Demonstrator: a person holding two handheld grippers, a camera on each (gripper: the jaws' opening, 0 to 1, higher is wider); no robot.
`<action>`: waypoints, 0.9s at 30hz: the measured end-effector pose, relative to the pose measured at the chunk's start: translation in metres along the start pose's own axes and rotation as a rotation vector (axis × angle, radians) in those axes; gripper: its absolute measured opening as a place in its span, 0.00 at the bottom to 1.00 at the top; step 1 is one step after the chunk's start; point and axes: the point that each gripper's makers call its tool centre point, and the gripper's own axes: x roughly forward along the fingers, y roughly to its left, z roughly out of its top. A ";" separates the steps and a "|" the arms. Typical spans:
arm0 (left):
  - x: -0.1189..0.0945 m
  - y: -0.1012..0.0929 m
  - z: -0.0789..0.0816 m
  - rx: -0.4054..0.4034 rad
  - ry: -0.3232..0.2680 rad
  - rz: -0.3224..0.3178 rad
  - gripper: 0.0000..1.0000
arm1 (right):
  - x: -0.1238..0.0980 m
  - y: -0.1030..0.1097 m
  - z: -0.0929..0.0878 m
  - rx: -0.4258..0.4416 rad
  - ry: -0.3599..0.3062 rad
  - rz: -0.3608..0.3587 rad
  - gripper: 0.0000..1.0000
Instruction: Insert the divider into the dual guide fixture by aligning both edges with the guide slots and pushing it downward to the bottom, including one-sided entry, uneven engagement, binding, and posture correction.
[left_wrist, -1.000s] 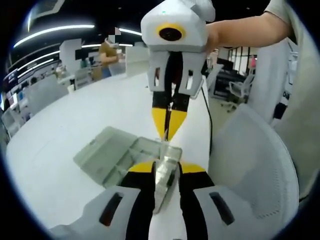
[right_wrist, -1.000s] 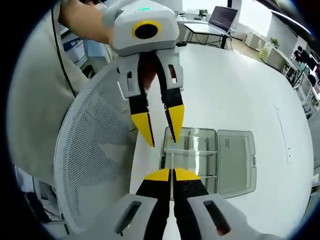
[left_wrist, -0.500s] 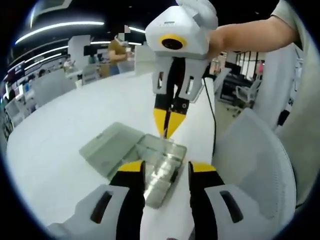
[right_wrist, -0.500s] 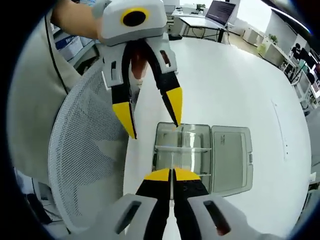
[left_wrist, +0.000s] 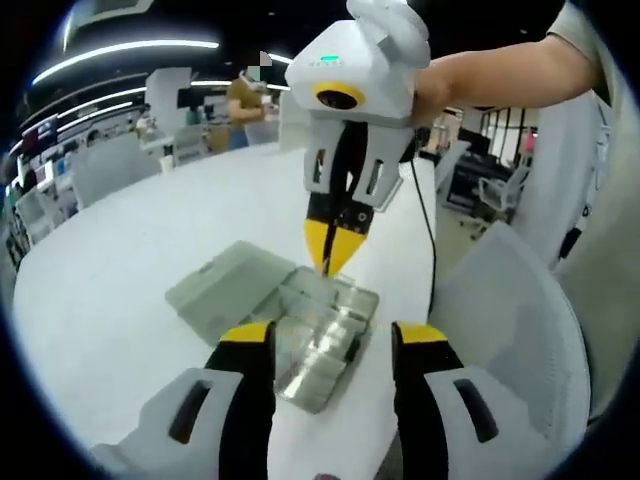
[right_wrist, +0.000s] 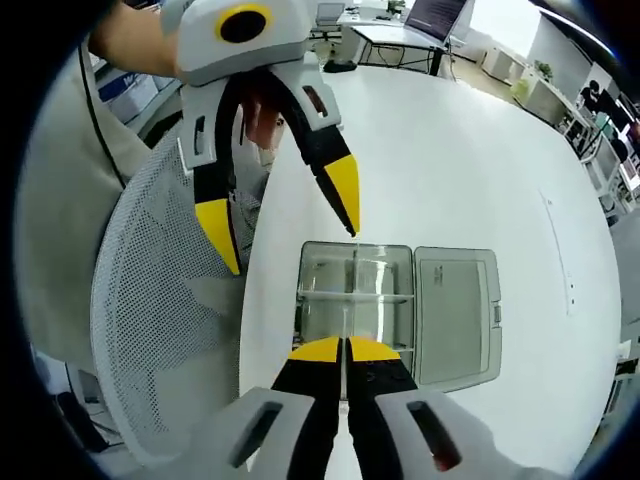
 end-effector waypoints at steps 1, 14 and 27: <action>-0.001 0.001 0.000 -0.006 -0.001 0.005 0.47 | 0.001 -0.001 0.000 0.002 0.006 -0.002 0.00; -0.004 0.007 -0.004 -0.035 -0.006 0.022 0.53 | 0.005 -0.007 0.004 0.003 0.021 -0.004 0.00; -0.006 0.008 -0.003 -0.066 -0.014 0.038 0.61 | 0.012 -0.007 0.004 -0.003 0.045 0.007 0.00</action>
